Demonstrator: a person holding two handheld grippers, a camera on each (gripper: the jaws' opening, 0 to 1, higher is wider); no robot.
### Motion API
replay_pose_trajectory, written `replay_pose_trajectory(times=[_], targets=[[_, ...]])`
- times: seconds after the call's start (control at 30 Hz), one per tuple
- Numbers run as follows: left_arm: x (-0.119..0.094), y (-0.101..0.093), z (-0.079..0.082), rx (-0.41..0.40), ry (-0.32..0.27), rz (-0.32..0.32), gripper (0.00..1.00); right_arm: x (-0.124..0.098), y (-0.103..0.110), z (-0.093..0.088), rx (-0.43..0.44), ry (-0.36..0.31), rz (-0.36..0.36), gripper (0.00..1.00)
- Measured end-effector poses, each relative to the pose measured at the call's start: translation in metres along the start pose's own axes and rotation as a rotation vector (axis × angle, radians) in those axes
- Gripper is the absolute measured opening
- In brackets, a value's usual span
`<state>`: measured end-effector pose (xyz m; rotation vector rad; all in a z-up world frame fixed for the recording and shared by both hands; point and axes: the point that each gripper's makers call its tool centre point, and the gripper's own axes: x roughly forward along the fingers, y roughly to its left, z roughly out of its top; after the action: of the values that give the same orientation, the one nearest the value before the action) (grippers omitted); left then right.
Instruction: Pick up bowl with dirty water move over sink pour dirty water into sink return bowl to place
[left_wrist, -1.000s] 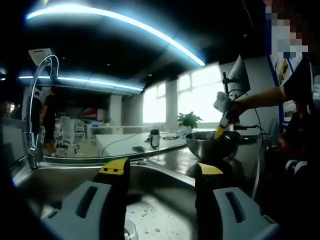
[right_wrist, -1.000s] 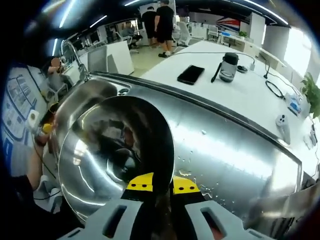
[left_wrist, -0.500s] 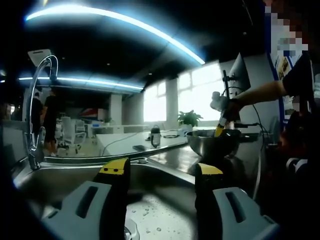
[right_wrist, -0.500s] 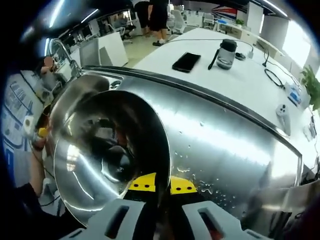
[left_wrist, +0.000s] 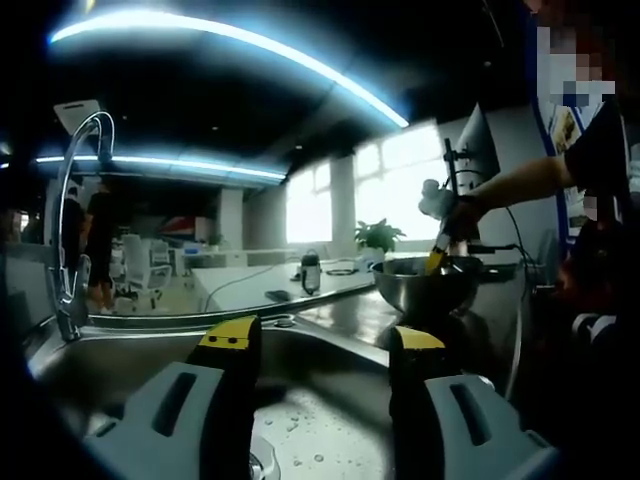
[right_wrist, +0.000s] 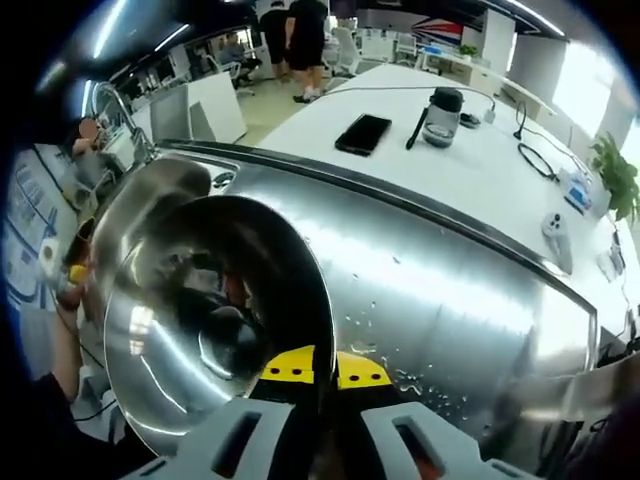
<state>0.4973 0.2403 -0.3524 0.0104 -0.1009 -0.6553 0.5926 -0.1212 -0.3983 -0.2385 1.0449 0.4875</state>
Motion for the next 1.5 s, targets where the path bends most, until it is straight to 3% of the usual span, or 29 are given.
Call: replay_pose_trajectory(times=[0.4,0.57,0.97,1.5], targets=[[-0.001,0.0,-0.001,0.003,0.006,0.005,0.5,-0.003,-0.003,0.006,-0.014,-0.03,-0.028,0.0],[-0.001,0.002,-0.003,0.01,0.013,0.01,0.5,-0.008,0.005,0.017,-0.037,-0.096,-0.018,0.0],[-0.001,0.003,-0.002,0.006,0.007,0.009,0.5,-0.017,0.017,0.04,-0.078,-0.182,-0.035,0.0],[-0.001,0.001,-0.002,0.009,0.01,0.006,0.5,-0.02,0.015,0.035,-0.055,-0.145,-0.043,0.0]])
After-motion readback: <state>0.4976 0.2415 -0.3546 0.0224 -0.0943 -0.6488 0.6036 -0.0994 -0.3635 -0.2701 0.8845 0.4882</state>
